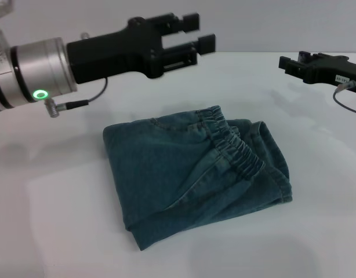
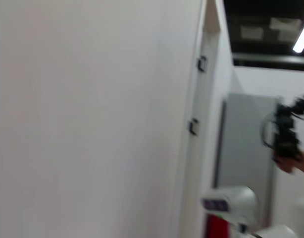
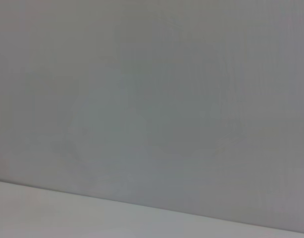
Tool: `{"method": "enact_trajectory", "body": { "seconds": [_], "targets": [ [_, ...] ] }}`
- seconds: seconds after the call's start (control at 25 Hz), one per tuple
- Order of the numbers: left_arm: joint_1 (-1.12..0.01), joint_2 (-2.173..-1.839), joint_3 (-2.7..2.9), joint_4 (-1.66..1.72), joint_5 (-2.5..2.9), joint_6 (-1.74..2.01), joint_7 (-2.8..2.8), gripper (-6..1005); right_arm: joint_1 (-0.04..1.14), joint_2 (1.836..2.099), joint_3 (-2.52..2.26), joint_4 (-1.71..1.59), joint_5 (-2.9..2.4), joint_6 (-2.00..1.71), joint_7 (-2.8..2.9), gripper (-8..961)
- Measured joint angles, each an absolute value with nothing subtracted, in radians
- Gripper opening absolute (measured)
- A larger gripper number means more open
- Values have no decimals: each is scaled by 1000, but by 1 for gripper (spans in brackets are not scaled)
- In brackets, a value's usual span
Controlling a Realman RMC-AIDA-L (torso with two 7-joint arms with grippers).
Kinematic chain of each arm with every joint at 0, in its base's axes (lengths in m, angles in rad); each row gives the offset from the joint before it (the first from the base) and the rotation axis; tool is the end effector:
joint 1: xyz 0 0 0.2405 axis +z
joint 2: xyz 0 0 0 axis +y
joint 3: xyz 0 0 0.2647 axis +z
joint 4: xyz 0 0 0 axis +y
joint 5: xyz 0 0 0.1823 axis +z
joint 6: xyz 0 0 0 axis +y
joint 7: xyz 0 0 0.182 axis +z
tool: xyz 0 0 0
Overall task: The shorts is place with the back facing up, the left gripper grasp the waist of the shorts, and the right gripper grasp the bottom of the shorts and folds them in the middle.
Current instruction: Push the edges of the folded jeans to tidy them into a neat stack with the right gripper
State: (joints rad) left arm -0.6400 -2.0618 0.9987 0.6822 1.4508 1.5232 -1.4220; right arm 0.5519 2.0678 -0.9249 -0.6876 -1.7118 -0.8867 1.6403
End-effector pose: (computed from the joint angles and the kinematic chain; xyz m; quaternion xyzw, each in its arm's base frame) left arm -0.1258 0.3594 -0.0160 -0.9022 -0.1240 -0.4013 0.0985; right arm 0.2600 0.4214 -0.0075 -0.8323 0.3545 0.2302 0.3587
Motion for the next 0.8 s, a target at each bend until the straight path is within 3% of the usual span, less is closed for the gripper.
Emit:
{"method": "enact_trajectory", "body": {
  "seconds": [0.36,0.56,0.8],
  "targets": [
    [-491,-2061,893,586,1156,1454,-1234,749,555,2068,-931,-726,-1712,-958,1630,553],
    [-407,-2060,830,522,986,1459,-1148,856,576,2063,-932,-781,-1712,-1204,1586,552],
    [-352,-2061,825,509,920,1465,-1115,856,647,2039,-946,-823,-1721,-1538,1588,554]
  ]
}}
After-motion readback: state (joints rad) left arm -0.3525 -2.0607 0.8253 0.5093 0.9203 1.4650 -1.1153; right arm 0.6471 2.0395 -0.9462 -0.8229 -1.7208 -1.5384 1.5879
